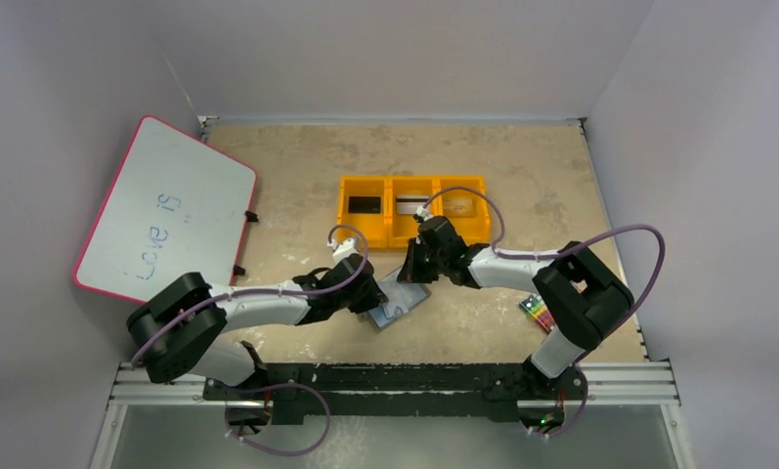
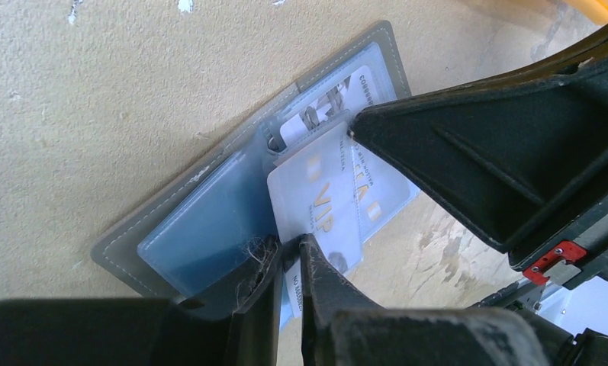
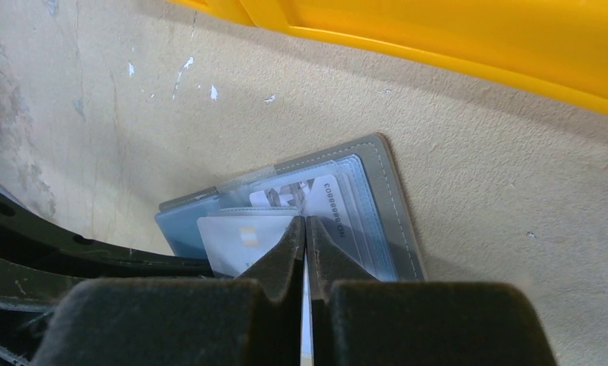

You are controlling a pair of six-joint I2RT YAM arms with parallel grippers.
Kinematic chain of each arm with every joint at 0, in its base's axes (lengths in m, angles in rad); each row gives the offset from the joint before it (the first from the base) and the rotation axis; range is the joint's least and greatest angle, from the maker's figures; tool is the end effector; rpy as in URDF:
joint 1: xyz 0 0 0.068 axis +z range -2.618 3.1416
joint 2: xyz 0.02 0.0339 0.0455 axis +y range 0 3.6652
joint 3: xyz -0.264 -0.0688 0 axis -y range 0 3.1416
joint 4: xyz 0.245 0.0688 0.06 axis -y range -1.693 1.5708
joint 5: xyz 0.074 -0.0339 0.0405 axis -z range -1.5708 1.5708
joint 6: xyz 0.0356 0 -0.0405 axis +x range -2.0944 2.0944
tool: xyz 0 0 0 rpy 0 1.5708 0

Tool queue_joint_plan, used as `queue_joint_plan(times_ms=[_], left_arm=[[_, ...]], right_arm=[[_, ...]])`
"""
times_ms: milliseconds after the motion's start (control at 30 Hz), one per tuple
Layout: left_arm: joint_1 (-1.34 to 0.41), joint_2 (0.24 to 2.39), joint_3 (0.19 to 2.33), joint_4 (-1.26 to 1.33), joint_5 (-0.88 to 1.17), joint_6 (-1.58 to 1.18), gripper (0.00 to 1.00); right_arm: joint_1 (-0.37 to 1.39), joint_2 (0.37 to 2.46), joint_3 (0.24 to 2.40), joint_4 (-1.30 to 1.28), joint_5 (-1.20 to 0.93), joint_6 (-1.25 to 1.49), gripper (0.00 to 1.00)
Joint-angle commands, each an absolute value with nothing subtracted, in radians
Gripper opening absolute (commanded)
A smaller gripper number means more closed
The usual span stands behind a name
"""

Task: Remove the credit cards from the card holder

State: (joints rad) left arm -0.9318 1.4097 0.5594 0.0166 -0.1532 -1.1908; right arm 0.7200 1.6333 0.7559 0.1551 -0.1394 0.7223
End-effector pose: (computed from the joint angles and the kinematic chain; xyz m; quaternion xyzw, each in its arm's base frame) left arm 0.1581 -0.2037 0.1487 -0.1475 0.9188 -0.2788 0.2375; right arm 0.2382 0.2155 0.1547 -0.0276 0.9092 0.3188 0.2665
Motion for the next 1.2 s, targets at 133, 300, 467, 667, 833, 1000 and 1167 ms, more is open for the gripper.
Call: queue_joint_plan(times_ms=[133, 300, 467, 667, 833, 1000, 1167], left_arm=[[-0.936, 1.373, 0.464, 0.072, -0.183, -1.306, 0.07], [-0.936, 1.320, 0.387, 0.100, -0.219, -1.394, 0.05], [-0.936, 1.303, 0.383, 0.067, -0.238, -1.407, 0.05], [-0.935, 1.369, 0.381, 0.183, -0.193, -1.390, 0.06], [-0.936, 1.405, 0.393, 0.192, -0.197, -1.392, 0.15], [-0.936, 1.391, 0.372, 0.218, -0.200, -1.404, 0.21], [-0.936, 1.388, 0.365, 0.232, -0.193, -1.419, 0.23]], right_arm=[[0.722, 1.661, 0.712, 0.084, -0.071, 0.727, 0.00], [0.722, 1.660, 0.714, 0.076, -0.061, 0.731, 0.00], [0.722, 1.653, 0.717, 0.075, -0.061, 0.731, 0.00], [0.723, 1.568, 0.701, 0.160, -0.201, 0.678, 0.15], [0.723, 1.502, 0.692, 0.162, -0.264, 0.663, 0.25], [0.725, 1.490, 0.687, 0.211, -0.385, 0.633, 0.19], [0.728, 1.550, 0.704, 0.189, -0.368, 0.623, 0.12]])
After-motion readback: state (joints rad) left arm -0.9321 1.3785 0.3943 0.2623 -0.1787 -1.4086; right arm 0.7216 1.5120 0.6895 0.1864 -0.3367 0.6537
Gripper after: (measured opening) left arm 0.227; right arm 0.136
